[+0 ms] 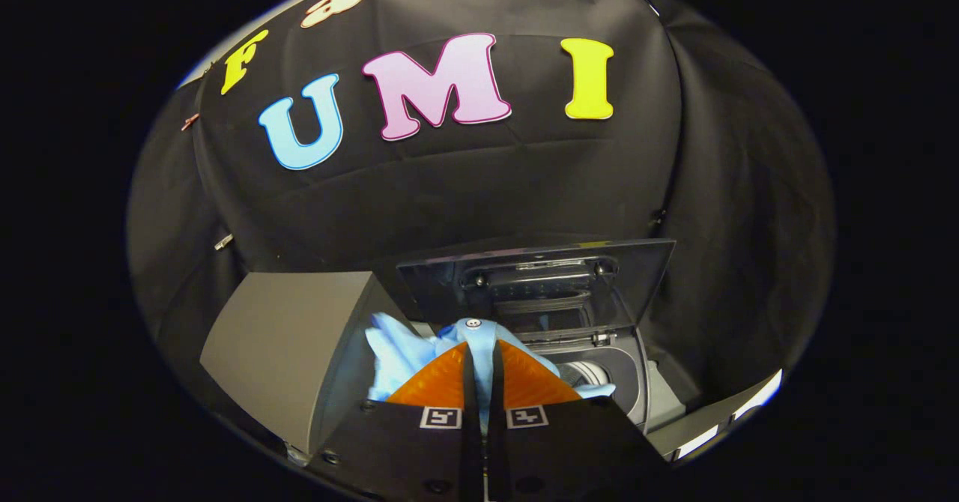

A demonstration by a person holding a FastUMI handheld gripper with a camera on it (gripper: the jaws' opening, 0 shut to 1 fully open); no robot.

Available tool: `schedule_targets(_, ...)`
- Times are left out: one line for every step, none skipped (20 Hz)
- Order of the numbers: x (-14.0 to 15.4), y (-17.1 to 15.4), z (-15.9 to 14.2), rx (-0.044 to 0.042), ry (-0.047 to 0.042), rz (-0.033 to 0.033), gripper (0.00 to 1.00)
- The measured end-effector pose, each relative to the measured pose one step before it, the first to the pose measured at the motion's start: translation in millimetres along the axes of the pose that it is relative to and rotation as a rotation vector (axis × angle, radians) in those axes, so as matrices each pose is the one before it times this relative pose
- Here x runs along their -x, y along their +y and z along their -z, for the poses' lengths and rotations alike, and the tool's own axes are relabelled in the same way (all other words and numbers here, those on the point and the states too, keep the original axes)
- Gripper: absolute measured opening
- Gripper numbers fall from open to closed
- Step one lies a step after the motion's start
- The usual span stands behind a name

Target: Put the clothes into the washing machine and then close the washing machine lid.

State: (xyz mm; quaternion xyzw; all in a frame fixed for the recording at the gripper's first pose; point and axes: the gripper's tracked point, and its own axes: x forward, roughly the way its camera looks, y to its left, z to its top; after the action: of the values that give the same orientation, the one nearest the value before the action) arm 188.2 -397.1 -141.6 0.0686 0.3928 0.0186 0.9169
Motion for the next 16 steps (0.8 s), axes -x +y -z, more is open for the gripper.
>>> schedule_targets(-2.84,-8.16,3.82,0.00427,0.01264,0.00479,0.07)
schedule_targets(-4.42,-7.99,3.22,0.00221,0.00695,0.00413,0.07)
schedule_targets(-5.3,-7.4,2.92,0.00181,0.00641,0.00446,0.07)
schedule_targets(-3.4,-6.04,0.93,0.00059,0.00611,0.00065,0.07)
schedule_targets(-2.29,-6.73,1.6,0.00108,0.00078,-0.00041,0.07)
schedule_targets(-1.89,-6.83,-0.58,-0.00042,0.00041,-0.00138,0.07)
schedule_targets(-2.09,-5.54,-0.47,-0.00387,0.00213,-0.00192,0.07)
schedule_targets(-2.65,-4.06,-0.13,-0.00692,0.00452,-0.00323,0.07)
schedule_targets(-2.31,-3.77,0.61,-0.00489,0.00453,-0.00124,0.07)
schedule_targets(-3.24,-3.72,-0.52,-0.00218,0.00233,0.0004,0.07)
schedule_targets(-3.14,-3.58,0.86,-0.00391,0.00544,-0.00188,0.07)
schedule_targets(-2.68,-1.29,0.8,-0.00735,0.00554,-0.00292,0.07)
schedule_targets(-1.44,-0.58,0.98,-0.00513,0.00676,-0.00651,0.07)
schedule_targets(-1.45,-0.84,-0.92,0.00106,-0.00016,-0.00343,0.07)
schedule_targets(-1.91,-0.32,-2.27,0.00727,-0.00447,-0.00104,0.07)
schedule_targets(-1.49,0.43,-1.78,0.00942,-0.00571,-0.00101,0.07)
